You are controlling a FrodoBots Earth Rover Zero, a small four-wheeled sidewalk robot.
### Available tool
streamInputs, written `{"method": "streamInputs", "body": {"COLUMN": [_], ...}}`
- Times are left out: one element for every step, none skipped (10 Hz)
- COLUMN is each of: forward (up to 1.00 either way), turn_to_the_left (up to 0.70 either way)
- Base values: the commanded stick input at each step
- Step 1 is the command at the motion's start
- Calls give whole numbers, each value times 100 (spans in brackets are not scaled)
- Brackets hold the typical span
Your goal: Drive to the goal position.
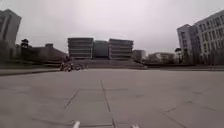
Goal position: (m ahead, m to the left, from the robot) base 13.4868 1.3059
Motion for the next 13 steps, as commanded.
{"method": "streamInputs", "body": {"forward": [70,70,70,70,70,70,70,70,70,70,70,70,70], "turn_to_the_left": [0,0,0,0,0,0,0,0,0,0,0,0,0]}}
